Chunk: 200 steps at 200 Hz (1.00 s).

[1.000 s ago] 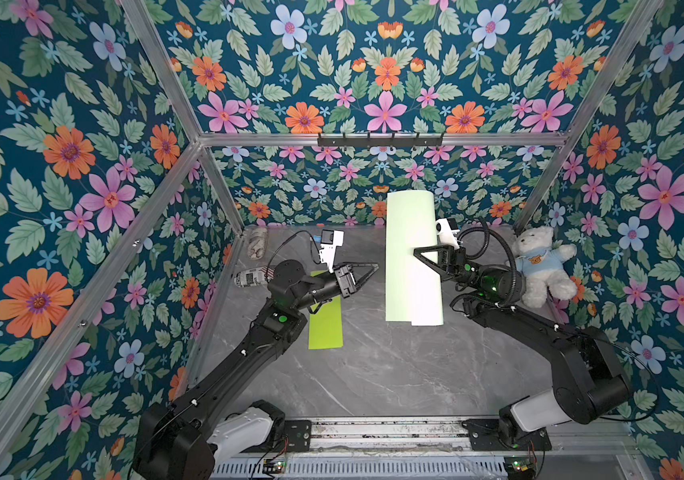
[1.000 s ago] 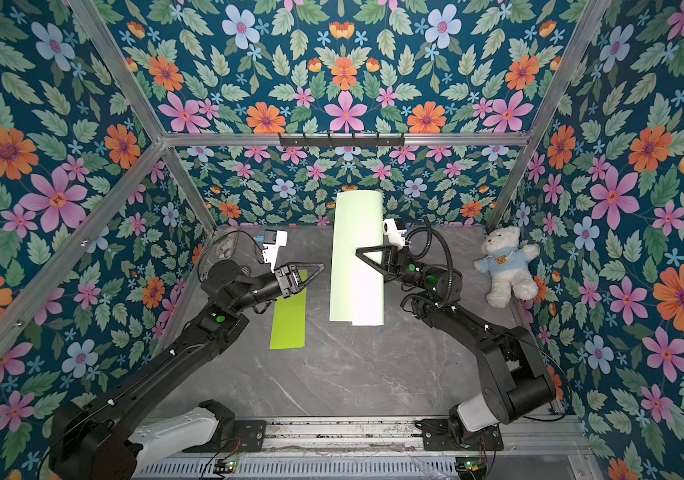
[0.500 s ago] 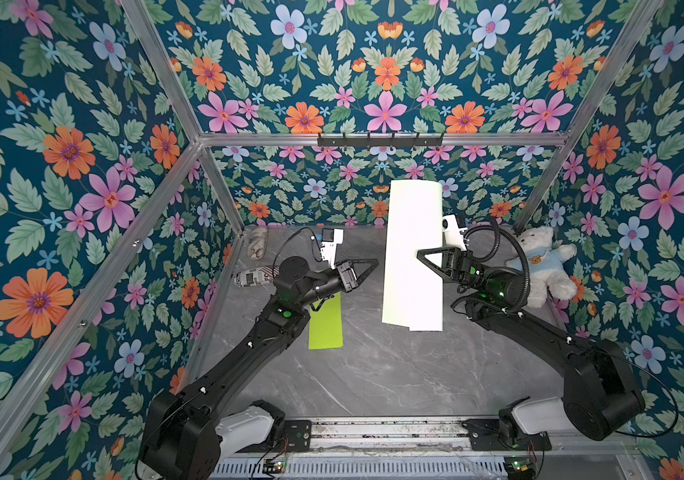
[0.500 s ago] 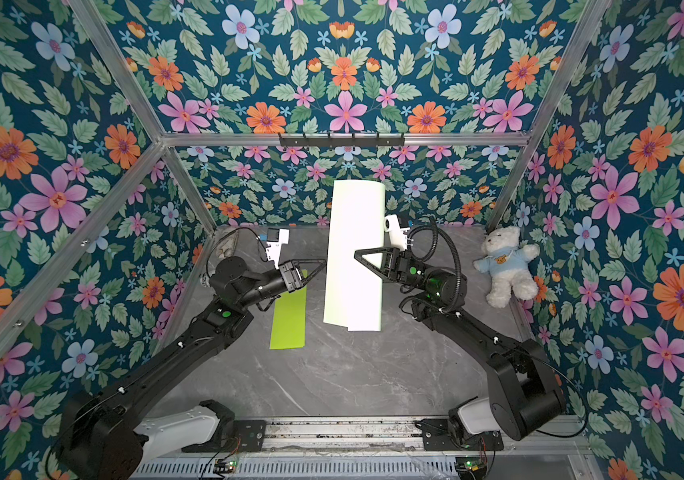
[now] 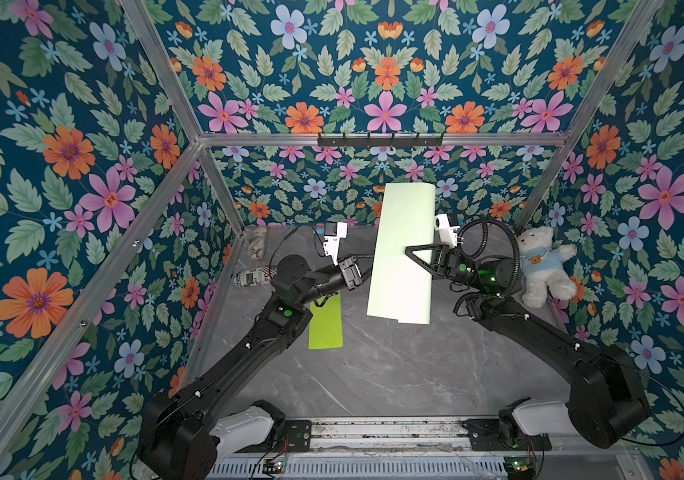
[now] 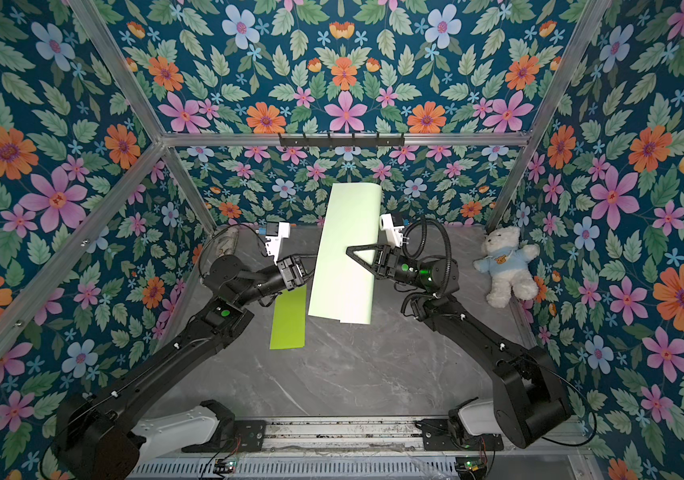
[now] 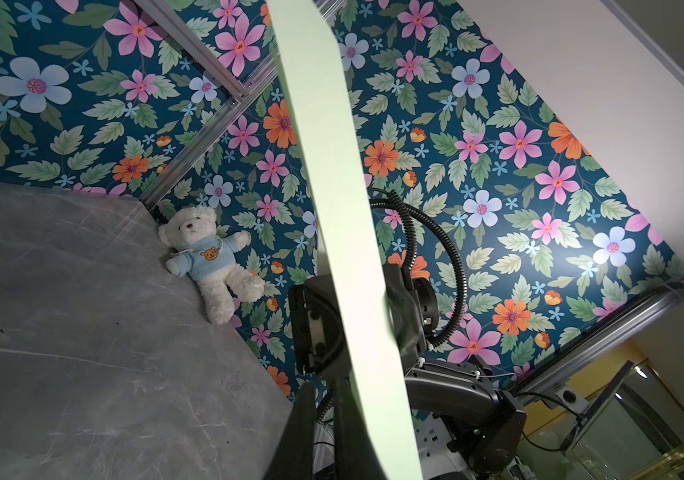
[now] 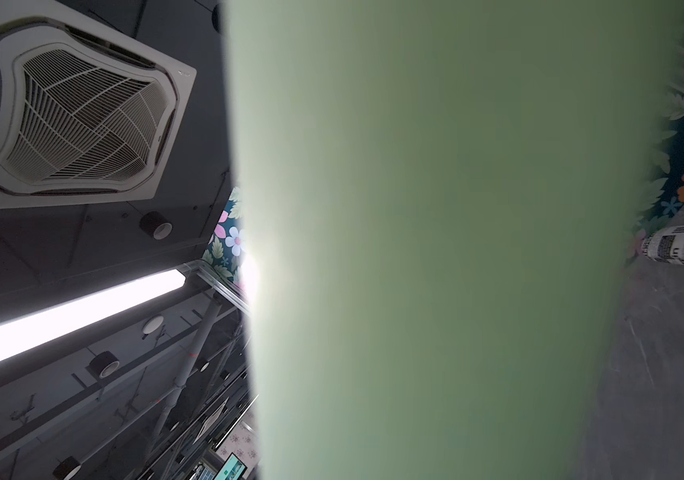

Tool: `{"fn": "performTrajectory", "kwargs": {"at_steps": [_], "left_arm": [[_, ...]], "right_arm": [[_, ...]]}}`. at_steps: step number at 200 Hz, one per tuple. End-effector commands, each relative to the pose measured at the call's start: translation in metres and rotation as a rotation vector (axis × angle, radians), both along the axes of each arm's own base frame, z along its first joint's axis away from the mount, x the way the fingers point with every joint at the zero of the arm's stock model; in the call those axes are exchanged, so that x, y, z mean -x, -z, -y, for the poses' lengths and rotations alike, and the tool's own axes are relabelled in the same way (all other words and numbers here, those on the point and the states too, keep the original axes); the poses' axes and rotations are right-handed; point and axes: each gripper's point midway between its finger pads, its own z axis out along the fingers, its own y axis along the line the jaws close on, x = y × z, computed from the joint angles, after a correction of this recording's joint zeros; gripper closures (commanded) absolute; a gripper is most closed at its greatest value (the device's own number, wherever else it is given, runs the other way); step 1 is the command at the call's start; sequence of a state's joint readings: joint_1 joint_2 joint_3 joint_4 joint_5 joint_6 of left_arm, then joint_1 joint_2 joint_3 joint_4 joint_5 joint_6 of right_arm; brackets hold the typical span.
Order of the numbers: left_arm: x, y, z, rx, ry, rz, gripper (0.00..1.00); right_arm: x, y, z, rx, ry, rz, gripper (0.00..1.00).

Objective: Fold the rectangular paper in half along the long edge
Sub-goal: Fold the paper.

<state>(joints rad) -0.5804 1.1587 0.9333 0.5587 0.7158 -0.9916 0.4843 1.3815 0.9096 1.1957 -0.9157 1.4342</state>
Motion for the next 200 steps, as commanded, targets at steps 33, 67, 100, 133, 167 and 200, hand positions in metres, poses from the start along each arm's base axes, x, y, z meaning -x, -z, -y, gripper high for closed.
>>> {"fn": "performTrajectory", "kwargs": {"at_steps": [33, 67, 100, 133, 167, 200], "left_arm": [[0.009, -0.006, 0.006, -0.01, 0.03, 0.003, 0.86], [0.001, 0.011, 0.012, -0.059, 0.021, -0.05, 0.86], [0.0, 0.023, 0.021, -0.096, 0.029, -0.072, 0.83], [0.001, 0.023, 0.026, -0.1, 0.041, -0.074, 0.76], [0.002, 0.026, 0.03, -0.106, 0.051, -0.078, 0.69], [0.001, 0.031, 0.032, -0.122, 0.048, -0.081, 0.61]], "right_arm": [[-0.01, 0.005, 0.0, 0.03, 0.031, 0.025, 0.65], [-0.011, -0.002, -0.002, 0.02, 0.022, 0.032, 0.62], [-0.014, -0.001, -0.004, 0.025, 0.017, 0.032, 0.61], [-0.016, 0.002, -0.005, 0.031, 0.013, 0.025, 0.6], [-0.017, 0.004, -0.006, 0.034, 0.01, 0.024, 0.6], [-0.017, 0.003, -0.007, 0.03, 0.002, 0.021, 0.6]]}}
